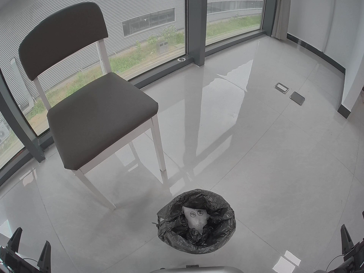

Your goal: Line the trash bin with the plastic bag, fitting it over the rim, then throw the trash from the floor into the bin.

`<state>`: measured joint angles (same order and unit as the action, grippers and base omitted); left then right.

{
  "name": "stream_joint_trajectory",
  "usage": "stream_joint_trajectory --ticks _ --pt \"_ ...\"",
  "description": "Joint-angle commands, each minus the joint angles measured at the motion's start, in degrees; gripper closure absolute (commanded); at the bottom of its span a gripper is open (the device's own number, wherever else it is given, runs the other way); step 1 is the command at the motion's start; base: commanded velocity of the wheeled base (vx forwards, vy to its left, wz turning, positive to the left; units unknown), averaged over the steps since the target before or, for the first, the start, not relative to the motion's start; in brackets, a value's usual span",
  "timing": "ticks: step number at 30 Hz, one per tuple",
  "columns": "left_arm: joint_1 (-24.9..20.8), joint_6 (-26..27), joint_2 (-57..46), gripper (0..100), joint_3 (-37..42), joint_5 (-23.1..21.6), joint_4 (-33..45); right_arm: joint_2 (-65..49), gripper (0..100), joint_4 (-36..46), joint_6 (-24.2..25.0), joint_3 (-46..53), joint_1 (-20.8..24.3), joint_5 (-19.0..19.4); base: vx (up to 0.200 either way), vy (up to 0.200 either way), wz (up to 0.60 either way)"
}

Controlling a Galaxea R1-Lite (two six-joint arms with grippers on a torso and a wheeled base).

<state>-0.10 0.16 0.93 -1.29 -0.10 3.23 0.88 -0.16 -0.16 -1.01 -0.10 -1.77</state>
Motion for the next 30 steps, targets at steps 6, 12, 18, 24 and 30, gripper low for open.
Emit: stream_joint_trajectory --ticks 6,12,18,24,30 --pt "0.01 0.02 -0.75 0 -0.03 0.01 0.02 -0.7 0 -0.02 -0.02 1.01 0.01 0.01 0.0 0.0 0.0" --pt "0.01 0.02 -0.84 0 -0.03 0.01 0.02 -0.7 0 -0.02 -0.11 1.01 0.01 0.1 0.0 0.0 0.0" --pt "0.01 0.02 -0.84 0 -0.03 0.01 0.02 -0.79 0 -0.02 -0.28 1.01 0.01 0.1 0.0 0.0 0.0" --pt "0.01 0.02 -0.84 0 -0.03 0.01 0.02 -0.79 0 -0.02 -0.28 1.01 0.01 0.1 0.0 0.0 0.0" --pt "0.01 0.02 -0.75 0 -0.03 0.01 0.02 -0.79 0 -0.11 -0.19 1.01 0.01 0.1 0.0 0.0 0.0"
